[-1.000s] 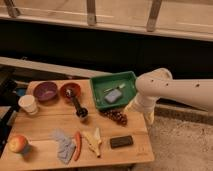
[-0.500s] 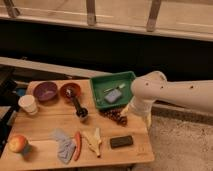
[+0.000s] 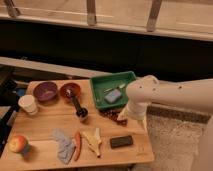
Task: Place eraser in tray
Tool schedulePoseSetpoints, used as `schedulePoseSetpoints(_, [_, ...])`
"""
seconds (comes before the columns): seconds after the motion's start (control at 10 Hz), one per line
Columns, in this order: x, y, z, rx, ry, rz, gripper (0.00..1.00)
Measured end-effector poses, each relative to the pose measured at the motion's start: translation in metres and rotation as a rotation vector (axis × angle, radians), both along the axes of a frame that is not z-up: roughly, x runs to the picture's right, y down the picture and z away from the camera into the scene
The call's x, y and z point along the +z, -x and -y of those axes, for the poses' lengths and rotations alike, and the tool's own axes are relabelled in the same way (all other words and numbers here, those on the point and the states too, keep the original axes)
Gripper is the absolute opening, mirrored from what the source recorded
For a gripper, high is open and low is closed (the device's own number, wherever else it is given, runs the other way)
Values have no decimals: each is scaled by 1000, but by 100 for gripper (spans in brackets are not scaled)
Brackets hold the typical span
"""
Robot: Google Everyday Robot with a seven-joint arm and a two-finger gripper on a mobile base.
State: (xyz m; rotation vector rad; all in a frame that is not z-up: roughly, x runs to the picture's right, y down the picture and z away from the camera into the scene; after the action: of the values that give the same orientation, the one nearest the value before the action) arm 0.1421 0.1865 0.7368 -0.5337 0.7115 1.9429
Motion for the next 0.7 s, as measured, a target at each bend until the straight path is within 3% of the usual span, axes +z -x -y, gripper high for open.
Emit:
schedulePoseSetpoints(0.3, [20,15,-37,47,84,54,80])
schedulePoseSetpoints(0.7, [26,29,-61,81,155,96,80])
